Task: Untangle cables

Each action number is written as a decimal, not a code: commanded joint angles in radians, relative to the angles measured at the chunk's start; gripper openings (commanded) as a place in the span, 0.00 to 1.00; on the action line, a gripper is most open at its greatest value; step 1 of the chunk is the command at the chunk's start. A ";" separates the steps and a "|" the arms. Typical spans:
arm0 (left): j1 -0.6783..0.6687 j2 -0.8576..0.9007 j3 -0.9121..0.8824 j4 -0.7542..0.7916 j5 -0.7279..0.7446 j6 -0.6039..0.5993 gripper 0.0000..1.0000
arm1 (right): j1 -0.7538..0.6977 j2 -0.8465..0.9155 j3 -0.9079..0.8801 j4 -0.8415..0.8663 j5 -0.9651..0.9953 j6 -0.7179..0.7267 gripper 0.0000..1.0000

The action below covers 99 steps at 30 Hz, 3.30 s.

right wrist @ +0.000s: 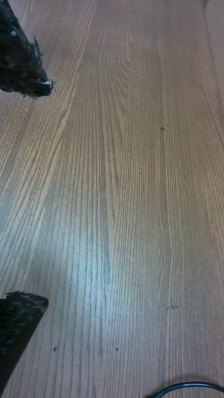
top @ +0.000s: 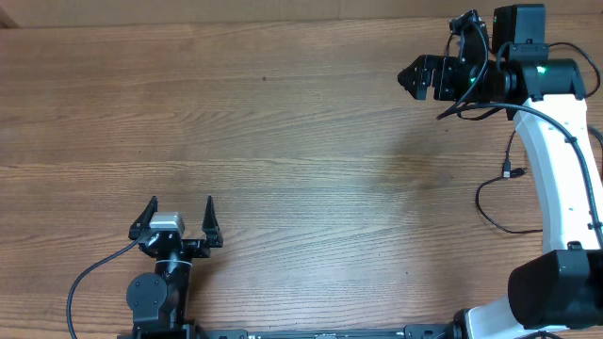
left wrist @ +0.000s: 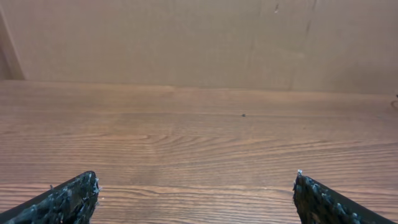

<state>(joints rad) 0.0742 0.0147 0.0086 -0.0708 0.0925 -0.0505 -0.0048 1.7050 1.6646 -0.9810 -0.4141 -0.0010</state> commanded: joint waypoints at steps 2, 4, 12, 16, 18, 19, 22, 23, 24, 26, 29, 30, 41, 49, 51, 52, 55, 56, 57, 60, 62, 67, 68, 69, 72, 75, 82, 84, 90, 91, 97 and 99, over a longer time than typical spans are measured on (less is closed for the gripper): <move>-0.001 -0.011 -0.004 -0.008 -0.023 0.037 1.00 | 0.001 -0.003 0.024 0.005 0.002 -0.007 1.00; -0.001 -0.011 -0.004 -0.006 -0.022 0.044 1.00 | 0.001 -0.003 0.024 0.005 0.002 -0.007 1.00; -0.001 -0.011 -0.004 -0.003 -0.022 0.044 1.00 | 0.001 -0.003 0.024 0.005 0.002 -0.007 1.00; -0.001 -0.011 -0.004 -0.003 -0.022 0.044 1.00 | 0.001 -0.003 0.024 0.005 0.002 -0.007 1.00; -0.001 -0.011 -0.004 -0.003 -0.022 0.044 1.00 | 0.001 -0.003 0.024 0.005 0.002 -0.007 1.00; -0.001 -0.011 -0.004 -0.003 -0.022 0.044 1.00 | 0.001 -0.003 0.024 0.006 0.002 -0.007 1.00; -0.001 -0.011 -0.004 -0.003 -0.022 0.044 0.99 | 0.001 -0.003 0.024 0.005 0.002 -0.007 1.00; -0.001 -0.011 -0.004 -0.003 -0.022 0.044 1.00 | 0.001 -0.003 0.024 0.005 0.002 -0.007 1.00; -0.001 -0.011 -0.004 -0.003 -0.022 0.044 1.00 | 0.001 -0.003 0.024 0.005 0.002 -0.007 1.00; -0.001 -0.011 -0.004 -0.003 -0.022 0.044 0.99 | 0.001 -0.003 0.024 0.005 0.002 -0.007 1.00; -0.001 -0.011 -0.004 -0.003 -0.022 0.044 1.00 | 0.001 -0.003 0.024 0.005 0.002 -0.007 1.00; -0.001 -0.011 -0.004 -0.003 -0.022 0.044 0.99 | 0.001 -0.003 0.024 0.006 0.002 -0.007 1.00; -0.001 -0.011 -0.004 -0.003 -0.022 0.044 0.99 | 0.001 -0.003 0.024 0.005 0.002 -0.007 1.00; -0.001 -0.011 -0.004 -0.003 -0.022 0.044 1.00 | 0.001 -0.003 0.024 0.006 0.002 -0.007 1.00; -0.001 -0.011 -0.004 -0.003 -0.022 0.044 1.00 | 0.001 -0.003 0.024 0.006 0.003 -0.007 1.00; -0.001 -0.011 -0.004 -0.003 -0.022 0.044 1.00 | 0.001 -0.003 0.024 0.006 0.003 -0.007 1.00; -0.001 -0.011 -0.004 -0.003 -0.022 0.044 1.00 | 0.001 -0.003 0.024 0.003 0.003 -0.007 1.00; -0.001 -0.011 -0.004 -0.003 -0.022 0.044 0.99 | 0.001 -0.003 0.024 -0.002 0.003 -0.007 1.00; -0.001 -0.011 -0.004 -0.003 -0.022 0.044 0.99 | 0.001 -0.005 0.024 -0.002 0.008 -0.008 1.00; -0.001 -0.011 -0.004 -0.003 -0.022 0.044 1.00 | 0.001 -0.013 0.024 -0.003 0.021 -0.008 1.00; -0.001 -0.011 -0.004 -0.003 -0.022 0.044 1.00 | 0.005 -0.026 0.024 -0.013 0.022 -0.008 1.00; -0.001 -0.011 -0.004 -0.003 -0.022 0.044 1.00 | 0.030 -0.119 -0.032 0.007 0.045 -0.012 1.00; -0.001 -0.011 -0.004 -0.003 -0.022 0.044 1.00 | 0.037 -0.143 -0.052 0.021 0.061 -0.012 1.00; -0.001 -0.011 -0.004 -0.003 -0.022 0.044 1.00 | 0.044 -0.164 -0.074 0.042 0.074 -0.012 1.00; -0.001 -0.011 -0.004 -0.003 -0.022 0.044 1.00 | 0.061 -0.240 -0.170 0.146 0.080 -0.011 1.00; -0.001 -0.011 -0.004 -0.003 -0.022 0.044 1.00 | 0.074 -0.328 -0.290 0.256 0.080 -0.011 1.00; -0.001 -0.011 -0.004 -0.003 -0.022 0.044 1.00 | 0.082 -0.570 -0.615 0.533 0.081 -0.012 1.00; -0.001 -0.011 -0.004 -0.003 -0.022 0.044 0.99 | 0.082 -0.640 -0.712 0.634 0.081 -0.012 1.00; -0.001 -0.011 -0.004 -0.003 -0.022 0.044 1.00 | 0.082 -0.844 -0.988 0.901 0.080 -0.012 1.00; -0.001 -0.011 -0.004 -0.003 -0.022 0.044 1.00 | 0.082 -0.880 -1.032 0.929 0.080 -0.012 1.00; -0.001 -0.011 -0.004 -0.003 -0.022 0.044 1.00 | 0.082 -1.076 -1.269 1.044 0.081 -0.035 1.00; -0.001 -0.011 -0.004 -0.003 -0.022 0.044 1.00 | 0.082 -1.128 -1.329 1.066 0.085 -0.035 1.00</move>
<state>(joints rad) 0.0738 0.0147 0.0086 -0.0711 0.0769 -0.0227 0.0727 0.6331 0.3946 0.0631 -0.3397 -0.0204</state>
